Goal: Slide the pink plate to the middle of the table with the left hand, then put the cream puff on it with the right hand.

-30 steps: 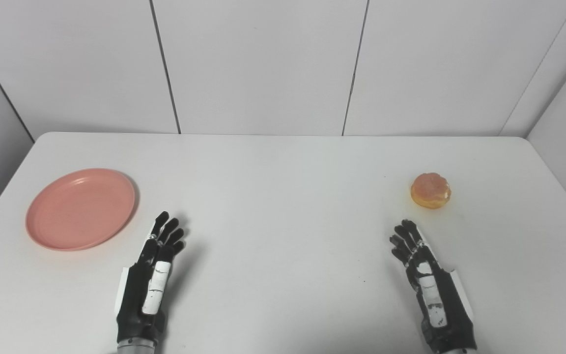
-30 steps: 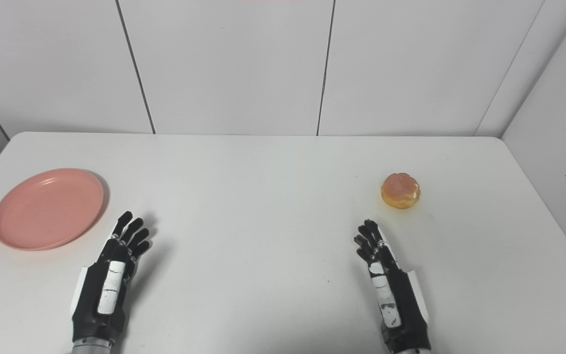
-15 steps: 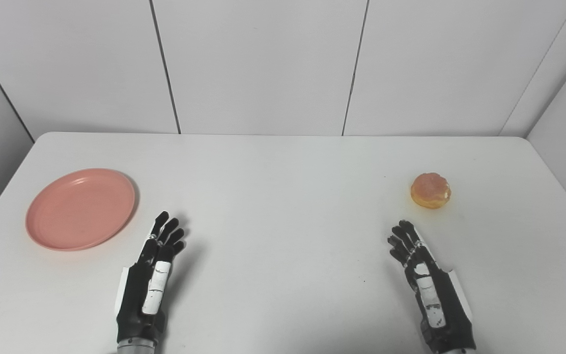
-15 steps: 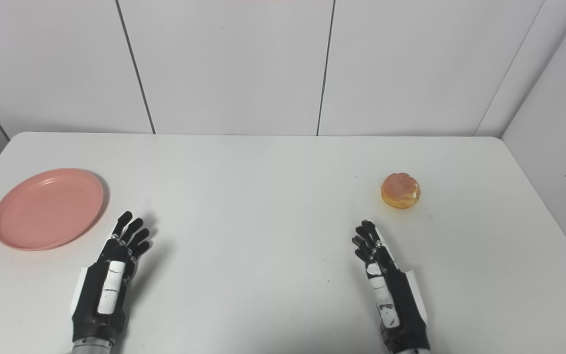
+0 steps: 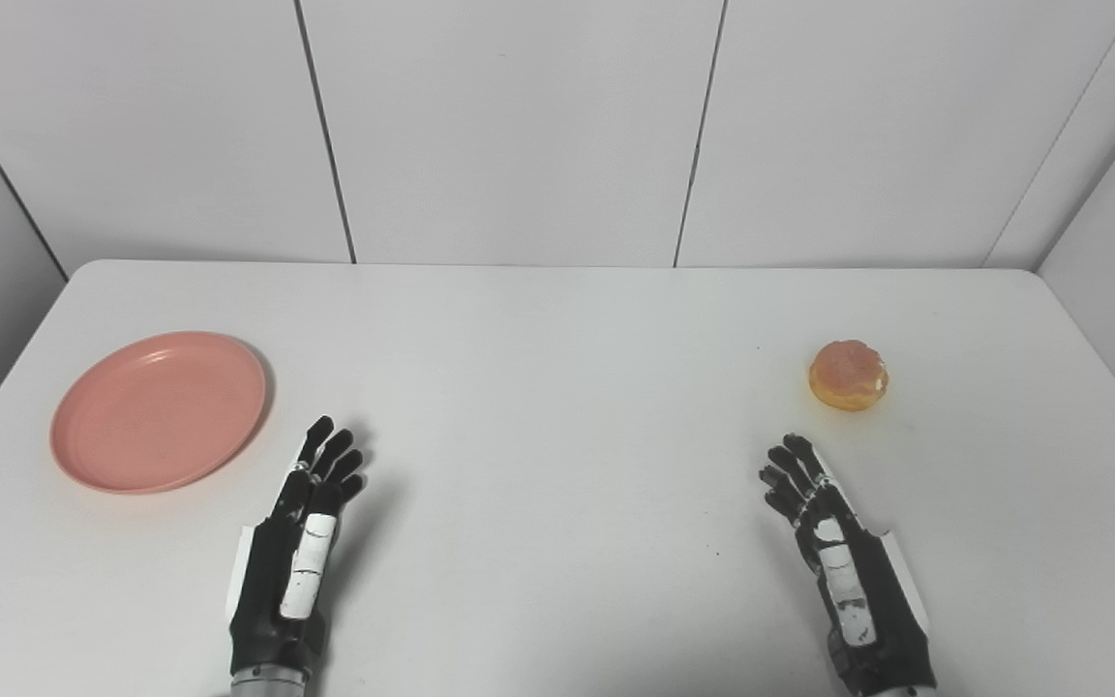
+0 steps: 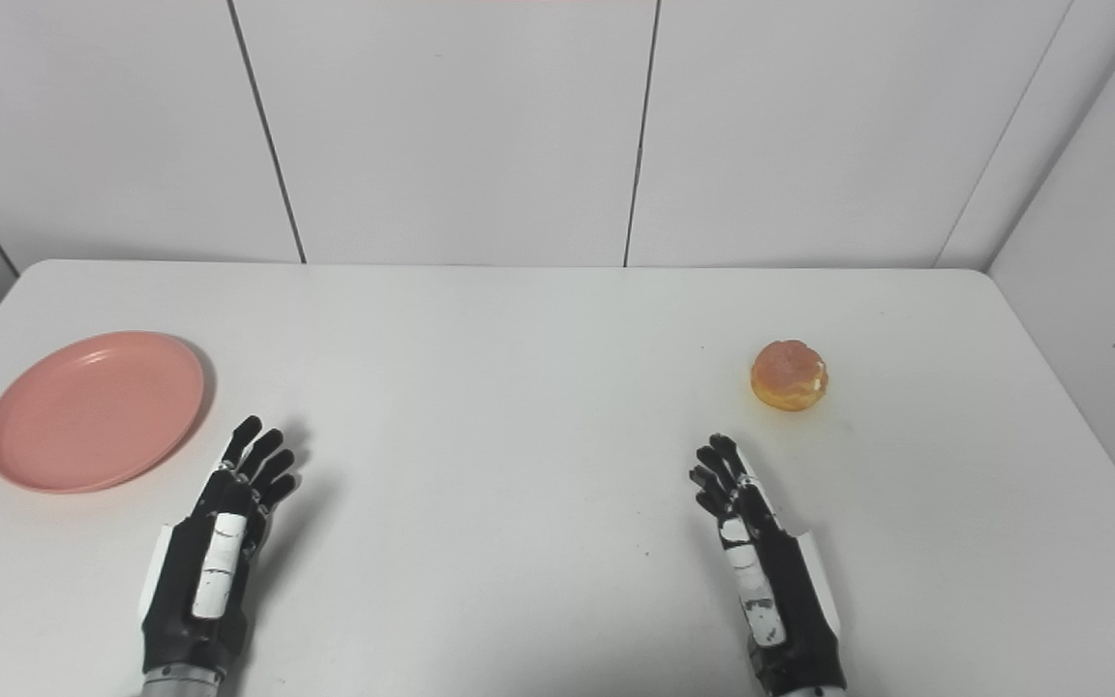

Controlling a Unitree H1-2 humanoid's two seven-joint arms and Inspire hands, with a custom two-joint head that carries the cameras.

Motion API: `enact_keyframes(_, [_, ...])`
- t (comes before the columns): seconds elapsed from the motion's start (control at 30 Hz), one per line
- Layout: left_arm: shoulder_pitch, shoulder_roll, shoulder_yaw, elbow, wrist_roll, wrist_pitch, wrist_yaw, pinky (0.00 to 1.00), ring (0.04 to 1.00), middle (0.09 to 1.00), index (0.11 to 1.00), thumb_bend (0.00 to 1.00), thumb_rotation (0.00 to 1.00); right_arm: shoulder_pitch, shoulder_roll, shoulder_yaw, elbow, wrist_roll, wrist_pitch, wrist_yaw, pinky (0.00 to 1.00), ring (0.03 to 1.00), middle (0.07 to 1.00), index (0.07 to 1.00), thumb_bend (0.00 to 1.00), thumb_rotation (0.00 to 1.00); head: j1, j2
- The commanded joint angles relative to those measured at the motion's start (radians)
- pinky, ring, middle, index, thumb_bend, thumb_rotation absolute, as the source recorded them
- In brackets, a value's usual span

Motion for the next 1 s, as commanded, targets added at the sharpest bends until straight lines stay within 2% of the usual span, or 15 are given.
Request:
enact_keyframes(0.0, [-0.006,-0.001,-0.004,-0.003,-0.004,-0.019,-0.006,0.9,0.896,0.914,0.899,0.77,0.81,-0.011,-0.009,0.0,-0.024,-0.001,-0.01,0.006,0.92,0.903,0.919,0.932,0.91,0.97,0.001,-0.002])
enact_keyframes(0.13, [-0.005,-0.004,-0.005,-0.002,0.002,-0.017,-0.002,0.89,0.893,0.912,0.899,0.79,0.81,-0.011,-0.012,-0.001,-0.017,-0.001,-0.017,0.008,0.92,0.899,0.919,0.933,0.91,0.98,0.009,-0.01])
enact_keyframes(0.27, [-0.005,-0.009,-0.012,0.028,0.004,-0.049,-0.006,0.91,0.901,0.918,0.905,0.78,0.82,-0.009,-0.018,-0.004,0.004,0.001,-0.036,0.009,0.92,0.902,0.921,0.936,0.92,0.98,0.046,-0.041])
enact_keyframes(0.33, [-0.008,-0.013,-0.019,0.05,0.014,-0.072,-0.005,0.92,0.906,0.921,0.905,0.78,0.83,-0.008,-0.025,-0.009,0.02,0.014,-0.046,0.015,0.93,0.908,0.927,0.94,0.93,0.98,0.074,-0.059])
enact_keyframes(0.37, [-0.01,-0.017,-0.025,0.066,0.024,-0.088,-0.003,0.92,0.907,0.922,0.905,0.78,0.83,-0.008,-0.032,-0.013,0.035,0.022,-0.059,0.02,0.93,0.909,0.928,0.941,0.94,0.98,0.107,-0.082])
enact_keyframes(0.47, [-0.014,-0.028,-0.036,0.102,0.042,-0.125,0.002,0.93,0.91,0.926,0.912,0.71,0.86,-0.011,-0.048,-0.023,0.071,0.04,-0.089,0.033,0.93,0.911,0.929,0.944,0.93,0.98,0.138,-0.105])
enact_keyframes(0.53, [-0.018,-0.043,-0.049,0.126,0.073,-0.145,0.015,0.93,0.907,0.927,0.916,0.71,0.87,-0.014,-0.066,-0.034,0.108,0.06,-0.119,0.049,0.93,0.911,0.93,0.947,0.93,0.98,0.192,-0.15])
enact_keyframes(0.57, [-0.019,-0.049,-0.053,0.135,0.083,-0.154,0.019,0.93,0.905,0.928,0.92,0.7,0.87,-0.015,-0.073,-0.037,0.123,0.068,-0.132,0.056,0.93,0.913,0.934,0.951,0.93,0.99,0.192,-0.15])
enact_keyframes(0.6, [-0.021,-0.056,-0.058,0.149,0.096,-0.167,0.024,0.93,0.904,0.928,0.921,0.69,0.86,-0.017,-0.08,-0.041,0.141,0.075,-0.147,0.064,0.94,0.914,0.935,0.952,0.93,0.99,0.216,-0.171])
enact_keyframes(0.7, [-0.024,-0.071,-0.065,0.179,0.131,-0.202,0.041,0.9,0.891,0.916,0.914,0.61,0.85,-0.022,-0.096,-0.05,0.182,0.089,-0.181,0.079,0.95,0.924,0.946,0.96,0.93,0.99,0.237,-0.189])
enact_keyframes(0.73, [-0.025,-0.076,-0.069,0.191,0.149,-0.215,0.05,0.9,0.889,0.913,0.913,0.6,0.85,-0.024,-0.101,-0.053,0.197,0.099,-0.191,0.086,0.95,0.925,0.948,0.961,0.93,0.99,0.258,-0.209])
enact_keyframes(0.83, [-0.028,-0.085,-0.078,0.22,0.179,-0.248,0.068,0.87,0.882,0.909,0.91,0.6,0.86,-0.03,-0.113,-0.059,0.231,0.114,-0.216,0.1,0.96,0.932,0.955,0.967,0.92,1.0,0.274,-0.224])
enact_keyframes(0.9, [-0.031,-0.093,-0.081,0.243,0.195,-0.265,0.079,0.86,0.878,0.906,0.908,0.61,0.86,-0.037,-0.12,-0.063,0.262,0.125,-0.238,0.111,0.97,0.935,0.958,0.969,0.91,1.0,0.299,-0.255])
enact_keyframes(0.97, [-0.034,-0.102,-0.081,0.26,0.204,-0.275,0.087,0.85,0.872,0.899,0.902,0.62,0.85,-0.045,-0.126,-0.066,0.288,0.14,-0.252,0.123,0.98,0.946,0.966,0.976,0.9,1.0,0.308,-0.27])
